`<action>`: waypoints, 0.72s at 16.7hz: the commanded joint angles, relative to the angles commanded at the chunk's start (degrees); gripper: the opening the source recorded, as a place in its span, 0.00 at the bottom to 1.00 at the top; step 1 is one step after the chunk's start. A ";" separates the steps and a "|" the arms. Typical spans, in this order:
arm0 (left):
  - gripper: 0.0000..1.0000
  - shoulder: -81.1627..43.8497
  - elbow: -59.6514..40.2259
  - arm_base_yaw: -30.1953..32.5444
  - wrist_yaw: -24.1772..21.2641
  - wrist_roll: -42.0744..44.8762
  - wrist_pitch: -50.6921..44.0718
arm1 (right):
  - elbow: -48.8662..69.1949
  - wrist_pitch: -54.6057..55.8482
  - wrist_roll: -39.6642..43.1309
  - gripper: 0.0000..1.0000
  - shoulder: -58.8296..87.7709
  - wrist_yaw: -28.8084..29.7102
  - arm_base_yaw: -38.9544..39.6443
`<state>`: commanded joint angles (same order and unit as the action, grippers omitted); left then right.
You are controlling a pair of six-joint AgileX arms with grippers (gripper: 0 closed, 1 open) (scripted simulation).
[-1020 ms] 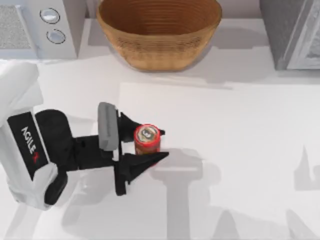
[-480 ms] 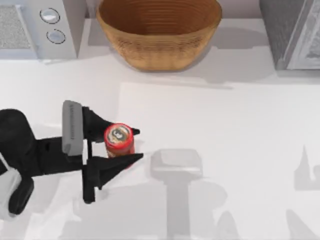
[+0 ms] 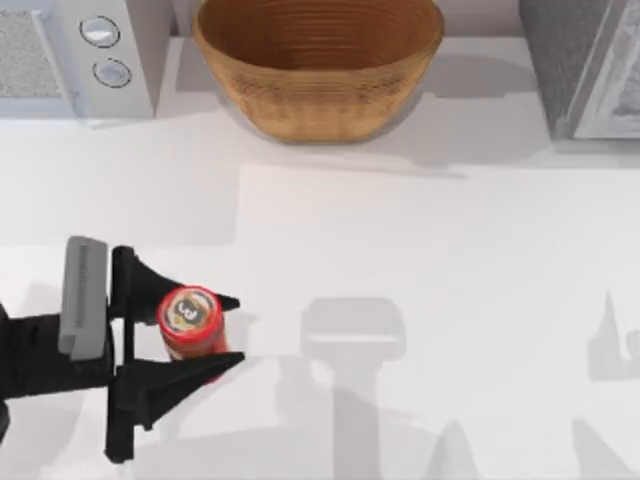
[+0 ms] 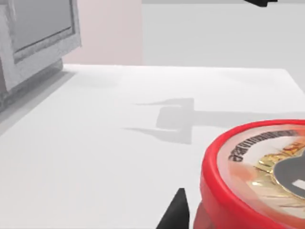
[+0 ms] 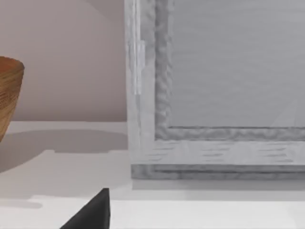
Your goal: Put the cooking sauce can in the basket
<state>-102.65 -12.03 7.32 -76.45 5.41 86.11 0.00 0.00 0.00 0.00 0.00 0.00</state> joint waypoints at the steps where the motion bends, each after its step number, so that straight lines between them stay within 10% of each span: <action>1: 0.00 0.22 0.25 -0.13 -0.24 0.05 -0.07 | 0.00 0.00 0.00 1.00 0.00 0.00 0.00; 12: 0.00 -2.68 -10.25 1.38 4.81 0.13 -5.50 | 0.00 0.00 0.00 1.00 0.00 0.00 0.00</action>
<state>-105.33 -22.28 8.70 -71.64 5.54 80.61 0.00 0.00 0.00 0.00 0.00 0.00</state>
